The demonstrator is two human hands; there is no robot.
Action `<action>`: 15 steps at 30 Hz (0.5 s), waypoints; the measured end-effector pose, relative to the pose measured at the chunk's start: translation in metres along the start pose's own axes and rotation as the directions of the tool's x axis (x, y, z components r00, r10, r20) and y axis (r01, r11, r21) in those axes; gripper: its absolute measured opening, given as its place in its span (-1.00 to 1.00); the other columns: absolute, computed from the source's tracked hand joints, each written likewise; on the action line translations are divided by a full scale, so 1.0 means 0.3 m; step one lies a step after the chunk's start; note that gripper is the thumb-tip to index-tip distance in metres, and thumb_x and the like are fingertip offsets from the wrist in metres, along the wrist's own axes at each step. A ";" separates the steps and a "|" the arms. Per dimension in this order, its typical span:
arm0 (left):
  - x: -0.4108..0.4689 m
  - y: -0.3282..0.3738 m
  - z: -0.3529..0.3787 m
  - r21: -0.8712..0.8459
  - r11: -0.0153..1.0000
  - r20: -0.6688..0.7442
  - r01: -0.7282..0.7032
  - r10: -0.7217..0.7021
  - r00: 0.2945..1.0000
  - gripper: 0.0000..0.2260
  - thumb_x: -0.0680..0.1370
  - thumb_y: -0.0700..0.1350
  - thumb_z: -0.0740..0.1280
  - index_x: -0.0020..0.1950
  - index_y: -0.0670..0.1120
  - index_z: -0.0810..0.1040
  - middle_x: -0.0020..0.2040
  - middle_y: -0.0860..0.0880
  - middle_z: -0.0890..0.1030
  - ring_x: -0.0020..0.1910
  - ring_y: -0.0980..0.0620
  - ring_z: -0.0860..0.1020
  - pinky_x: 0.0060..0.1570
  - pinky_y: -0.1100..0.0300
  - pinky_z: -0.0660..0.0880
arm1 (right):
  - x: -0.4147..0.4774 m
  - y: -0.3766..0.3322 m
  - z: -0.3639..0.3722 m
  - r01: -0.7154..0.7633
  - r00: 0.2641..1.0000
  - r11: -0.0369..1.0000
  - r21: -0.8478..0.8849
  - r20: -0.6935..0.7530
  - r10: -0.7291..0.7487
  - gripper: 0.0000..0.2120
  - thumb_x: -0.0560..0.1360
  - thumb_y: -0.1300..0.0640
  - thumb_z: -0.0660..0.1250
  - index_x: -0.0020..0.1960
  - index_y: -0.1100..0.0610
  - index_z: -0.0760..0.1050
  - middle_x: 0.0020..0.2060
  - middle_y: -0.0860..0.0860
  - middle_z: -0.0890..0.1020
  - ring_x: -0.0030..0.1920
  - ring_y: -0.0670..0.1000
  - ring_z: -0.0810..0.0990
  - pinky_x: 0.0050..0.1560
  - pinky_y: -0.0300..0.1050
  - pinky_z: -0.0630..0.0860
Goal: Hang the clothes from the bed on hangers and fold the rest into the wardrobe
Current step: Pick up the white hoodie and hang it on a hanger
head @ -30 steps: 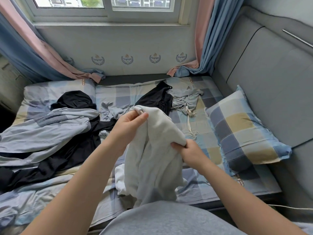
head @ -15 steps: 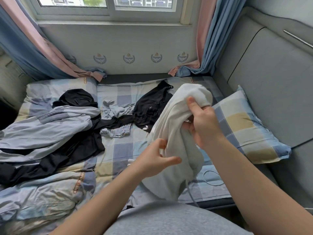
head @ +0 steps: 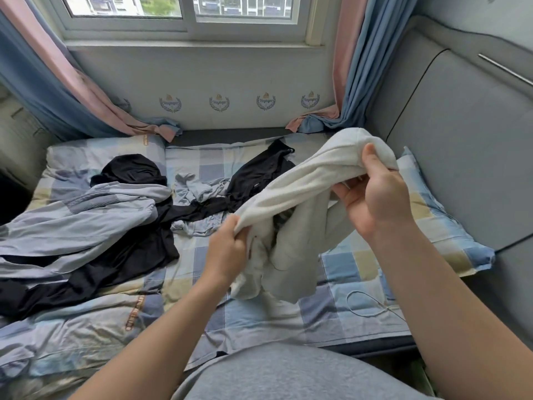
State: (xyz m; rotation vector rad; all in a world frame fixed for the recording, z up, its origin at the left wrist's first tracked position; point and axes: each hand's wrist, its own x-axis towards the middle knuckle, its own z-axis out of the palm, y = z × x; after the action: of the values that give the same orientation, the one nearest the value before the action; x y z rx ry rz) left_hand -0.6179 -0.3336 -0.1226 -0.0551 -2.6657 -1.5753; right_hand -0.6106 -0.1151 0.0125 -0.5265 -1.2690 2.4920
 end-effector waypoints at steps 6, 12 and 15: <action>0.058 0.046 -0.113 -0.074 0.986 -0.204 -0.149 0.131 0.970 -0.84 0.64 -0.15 0.32 -0.14 -0.05 0.53 -0.33 0.04 0.50 -0.34 0.10 0.41 -0.26 0.16 0.36 | 0.093 0.095 -0.140 -0.135 0.967 0.988 -0.076 -0.228 0.115 -0.75 0.65 0.03 0.28 0.18 0.20 0.53 0.02 0.18 0.66 -0.10 0.13 0.73 -0.24 0.05 0.66; 0.072 0.142 -0.160 -0.052 0.961 0.149 -0.273 0.278 0.949 -0.87 0.55 -0.07 0.46 -0.19 -0.02 0.61 -0.38 0.13 0.48 -0.41 0.15 0.39 -0.38 0.34 0.29 | 0.097 0.248 -0.246 -0.382 0.917 0.819 -0.427 -0.282 0.281 -0.69 0.59 0.06 0.34 0.29 0.15 0.47 0.23 0.11 0.49 0.07 0.09 0.52 0.06 0.17 0.55; 0.051 0.171 -0.131 -0.002 0.965 0.318 -0.263 0.250 0.915 -0.85 0.48 0.03 0.52 -0.22 0.02 0.63 -0.38 0.10 0.52 -0.45 0.18 0.38 -0.42 0.35 0.29 | 0.037 0.297 -0.231 -0.136 0.981 0.712 -0.689 0.009 0.195 -0.14 0.47 -0.04 0.46 0.61 -0.06 0.05 0.53 -0.13 0.21 0.46 -0.04 0.28 0.43 0.07 0.30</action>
State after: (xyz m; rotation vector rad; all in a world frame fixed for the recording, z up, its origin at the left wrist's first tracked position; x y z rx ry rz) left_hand -0.6295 -0.3433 -0.0580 -0.6843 -2.7678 -1.5374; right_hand -0.5981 -0.1118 -0.1001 -0.7288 -2.2898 2.1051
